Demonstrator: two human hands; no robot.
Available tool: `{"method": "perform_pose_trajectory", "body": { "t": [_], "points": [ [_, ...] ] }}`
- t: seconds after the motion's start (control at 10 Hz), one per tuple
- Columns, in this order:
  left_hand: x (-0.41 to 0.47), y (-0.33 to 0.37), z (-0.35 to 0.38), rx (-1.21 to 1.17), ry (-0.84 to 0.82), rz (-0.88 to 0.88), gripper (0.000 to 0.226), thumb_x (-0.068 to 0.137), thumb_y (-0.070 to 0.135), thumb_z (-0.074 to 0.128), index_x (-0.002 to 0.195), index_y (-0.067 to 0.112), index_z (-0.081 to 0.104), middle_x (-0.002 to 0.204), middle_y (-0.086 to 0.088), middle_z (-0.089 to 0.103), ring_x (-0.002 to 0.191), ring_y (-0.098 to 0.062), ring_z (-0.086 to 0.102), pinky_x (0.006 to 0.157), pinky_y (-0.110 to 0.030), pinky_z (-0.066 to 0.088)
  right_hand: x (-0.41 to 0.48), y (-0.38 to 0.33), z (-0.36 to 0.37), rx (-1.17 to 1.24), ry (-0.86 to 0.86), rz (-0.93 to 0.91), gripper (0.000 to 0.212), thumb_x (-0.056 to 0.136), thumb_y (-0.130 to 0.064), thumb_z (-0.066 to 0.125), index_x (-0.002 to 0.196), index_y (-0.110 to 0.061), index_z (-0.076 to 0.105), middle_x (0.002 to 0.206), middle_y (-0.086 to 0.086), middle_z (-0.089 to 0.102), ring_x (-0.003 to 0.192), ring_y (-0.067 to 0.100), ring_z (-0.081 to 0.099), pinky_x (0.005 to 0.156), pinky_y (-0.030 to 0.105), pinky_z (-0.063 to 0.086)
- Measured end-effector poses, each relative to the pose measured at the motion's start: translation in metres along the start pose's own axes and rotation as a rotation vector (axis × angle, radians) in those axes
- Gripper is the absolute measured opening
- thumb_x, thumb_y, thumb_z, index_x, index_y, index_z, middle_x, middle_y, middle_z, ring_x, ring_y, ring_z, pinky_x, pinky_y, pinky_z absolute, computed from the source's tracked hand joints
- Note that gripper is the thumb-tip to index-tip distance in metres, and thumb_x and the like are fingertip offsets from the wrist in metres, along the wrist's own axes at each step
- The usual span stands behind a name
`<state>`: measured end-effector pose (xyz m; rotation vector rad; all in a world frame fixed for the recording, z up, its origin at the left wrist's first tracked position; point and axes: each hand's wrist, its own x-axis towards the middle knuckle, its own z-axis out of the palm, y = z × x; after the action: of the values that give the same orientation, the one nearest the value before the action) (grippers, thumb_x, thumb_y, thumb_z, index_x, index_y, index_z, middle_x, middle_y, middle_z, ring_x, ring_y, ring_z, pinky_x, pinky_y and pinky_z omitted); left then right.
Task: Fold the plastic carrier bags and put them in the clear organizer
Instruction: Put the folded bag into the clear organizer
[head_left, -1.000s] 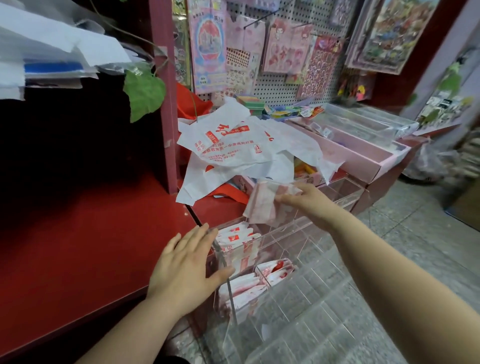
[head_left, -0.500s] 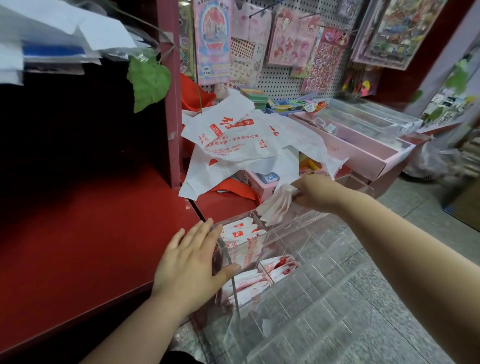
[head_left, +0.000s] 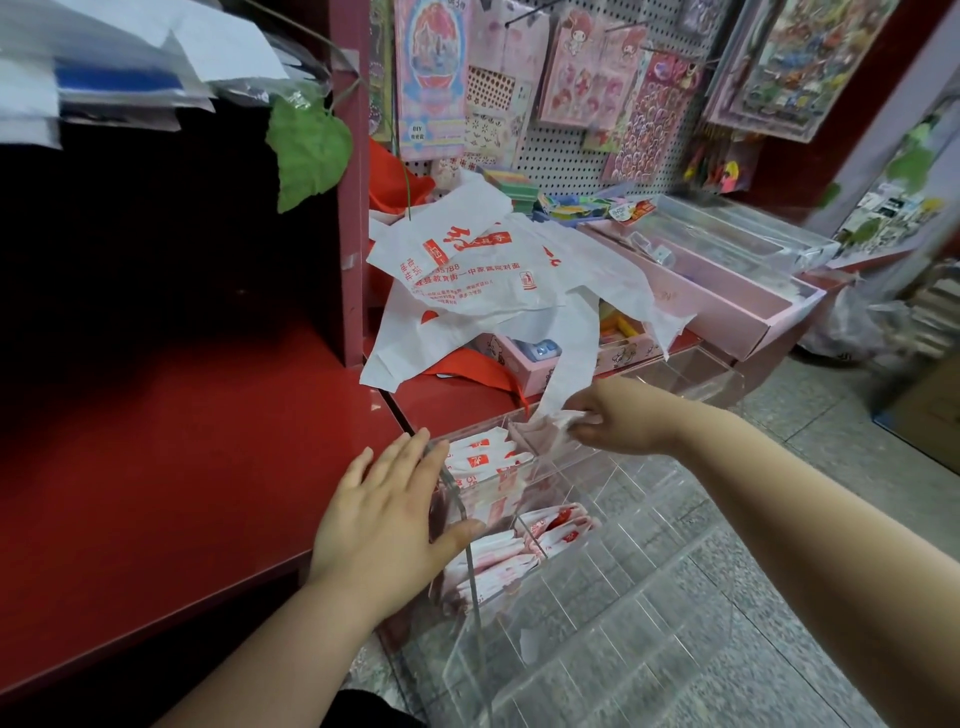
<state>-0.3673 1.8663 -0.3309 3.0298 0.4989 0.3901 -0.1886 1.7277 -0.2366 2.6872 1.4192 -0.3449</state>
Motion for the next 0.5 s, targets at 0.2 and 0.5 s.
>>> {"method": "perform_pose_trajectory", "body": {
  "t": [0.2, 0.5],
  "points": [
    [0.0, 0.001, 0.0, 0.001, -0.002, 0.001, 0.086, 0.091, 0.064, 0.004, 0.108, 0.011, 0.069, 0.112, -0.008, 0.067, 0.099, -0.02, 0.066, 0.091, -0.033, 0.028, -0.008, 0.001, 0.008, 0.131, 0.096, -0.016, 0.016, 0.093, -0.008, 0.044, 0.103, -0.002, 0.056, 0.101, 0.012, 0.062, 0.082, 0.02, 0.048, 0.063, 0.025, 0.027],
    [0.001, 0.001, 0.002, 0.01, -0.008, -0.004, 0.086, 0.09, 0.065, 0.004, 0.108, 0.011, 0.069, 0.112, -0.008, 0.067, 0.1, -0.02, 0.066, 0.091, -0.034, 0.028, 0.006, -0.005, 0.021, 0.281, 0.012, 0.041, 0.019, 0.093, -0.007, 0.04, 0.077, -0.009, 0.051, 0.08, 0.005, 0.052, 0.085, 0.019, 0.046, 0.079, 0.025, 0.032]
  ]
}}
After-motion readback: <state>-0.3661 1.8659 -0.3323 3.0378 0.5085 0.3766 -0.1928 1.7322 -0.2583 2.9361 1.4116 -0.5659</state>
